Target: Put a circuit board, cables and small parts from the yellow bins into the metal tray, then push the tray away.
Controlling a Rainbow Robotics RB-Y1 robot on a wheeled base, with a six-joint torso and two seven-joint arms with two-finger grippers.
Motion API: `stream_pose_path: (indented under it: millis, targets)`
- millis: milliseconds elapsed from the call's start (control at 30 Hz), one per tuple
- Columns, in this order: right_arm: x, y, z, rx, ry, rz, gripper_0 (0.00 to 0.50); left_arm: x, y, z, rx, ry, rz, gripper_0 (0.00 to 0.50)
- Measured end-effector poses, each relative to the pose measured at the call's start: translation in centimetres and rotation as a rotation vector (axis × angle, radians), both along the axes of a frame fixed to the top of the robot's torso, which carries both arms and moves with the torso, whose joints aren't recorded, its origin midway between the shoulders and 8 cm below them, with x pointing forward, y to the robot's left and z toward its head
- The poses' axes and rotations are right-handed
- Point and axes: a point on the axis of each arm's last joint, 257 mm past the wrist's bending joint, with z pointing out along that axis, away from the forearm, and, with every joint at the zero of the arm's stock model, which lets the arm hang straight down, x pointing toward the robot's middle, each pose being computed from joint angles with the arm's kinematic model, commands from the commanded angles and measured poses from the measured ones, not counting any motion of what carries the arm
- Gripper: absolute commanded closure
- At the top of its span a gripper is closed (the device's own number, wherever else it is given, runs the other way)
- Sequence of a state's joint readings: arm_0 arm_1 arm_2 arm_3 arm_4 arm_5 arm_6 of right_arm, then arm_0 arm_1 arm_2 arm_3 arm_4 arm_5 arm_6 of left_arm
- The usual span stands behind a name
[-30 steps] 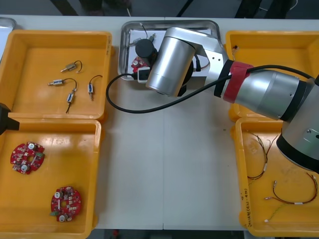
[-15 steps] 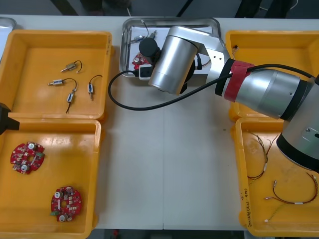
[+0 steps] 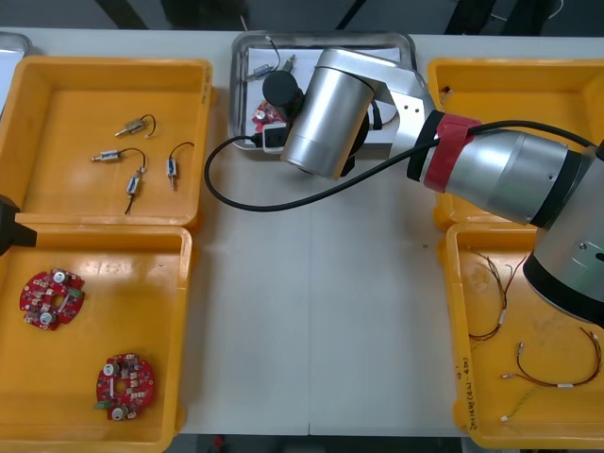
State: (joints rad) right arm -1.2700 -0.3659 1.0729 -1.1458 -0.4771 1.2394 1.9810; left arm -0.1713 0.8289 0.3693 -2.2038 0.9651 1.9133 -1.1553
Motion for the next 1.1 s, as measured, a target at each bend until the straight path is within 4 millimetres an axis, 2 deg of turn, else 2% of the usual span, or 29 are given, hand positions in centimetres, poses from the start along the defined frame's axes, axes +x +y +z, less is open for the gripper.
stream_pose_path:
  millis: [233,500,900,1100]
  targets:
    - [0.0,-0.1,0.0,-0.003,0.001,-0.003,0.000,0.0,0.0,0.0,0.000,0.000,0.000,0.000]
    - [-0.9,-1.8,0.2,-0.039,0.035,-0.070,0.000,0.0,0.0,0.0,0.000,0.000,0.000,0.000]
    - [-3.1,-2.2,3.2,-0.077,0.029,-0.119,0.000,0.0,0.0,0.0,0.000,0.000,0.000,0.000]
    - [-5.1,-2.8,4.1,-0.020,0.066,-0.175,0.000,0.0,0.0,0.0,0.000,0.000,0.000,0.000]
